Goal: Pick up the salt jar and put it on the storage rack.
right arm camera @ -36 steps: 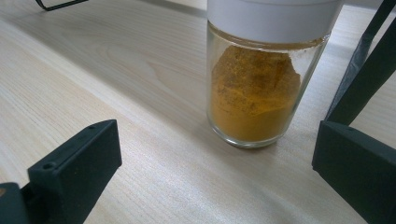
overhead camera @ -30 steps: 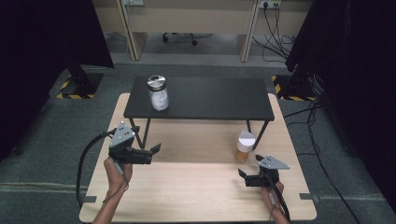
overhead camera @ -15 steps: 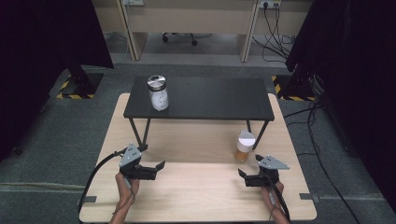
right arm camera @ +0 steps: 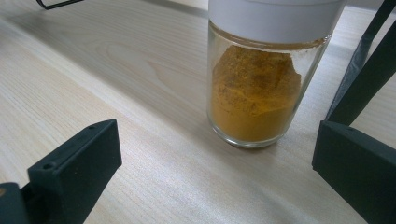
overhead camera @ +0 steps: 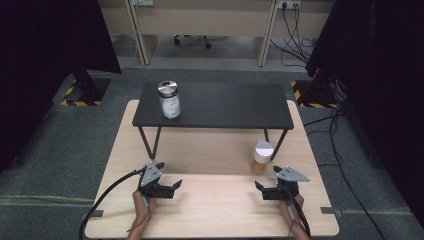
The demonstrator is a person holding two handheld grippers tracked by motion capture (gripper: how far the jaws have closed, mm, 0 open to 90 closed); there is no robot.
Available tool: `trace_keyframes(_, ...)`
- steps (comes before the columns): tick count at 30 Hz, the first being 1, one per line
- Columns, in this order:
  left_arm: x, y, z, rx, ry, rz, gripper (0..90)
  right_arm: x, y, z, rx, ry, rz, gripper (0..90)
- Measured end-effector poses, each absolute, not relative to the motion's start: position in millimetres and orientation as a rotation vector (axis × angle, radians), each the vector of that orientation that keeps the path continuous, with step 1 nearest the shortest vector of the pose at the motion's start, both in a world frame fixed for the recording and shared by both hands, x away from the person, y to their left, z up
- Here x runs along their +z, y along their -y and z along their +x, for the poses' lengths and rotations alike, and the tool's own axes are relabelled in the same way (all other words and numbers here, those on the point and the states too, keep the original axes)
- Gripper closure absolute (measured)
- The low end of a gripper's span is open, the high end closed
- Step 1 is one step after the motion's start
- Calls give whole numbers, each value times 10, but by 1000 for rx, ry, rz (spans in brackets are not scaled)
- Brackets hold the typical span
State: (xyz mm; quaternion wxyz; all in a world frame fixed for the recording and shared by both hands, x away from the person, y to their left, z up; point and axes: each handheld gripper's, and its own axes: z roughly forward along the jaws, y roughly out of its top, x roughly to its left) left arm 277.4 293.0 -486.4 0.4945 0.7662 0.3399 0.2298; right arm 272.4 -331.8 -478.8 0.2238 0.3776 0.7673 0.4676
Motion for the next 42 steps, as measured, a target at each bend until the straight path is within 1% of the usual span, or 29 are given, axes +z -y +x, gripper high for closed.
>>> trace_keyframes(5, -4910, -2980, 2764, 547, -813, 1828, 29, -4786, 3317, 2725, 1290, -2120, 1040, 14)
trace_keyframes(42, -4902, -2973, 2773, 541, -818, 1842, 33, -4789, 3327, 2727, 1296, -2131, 1021, 14)
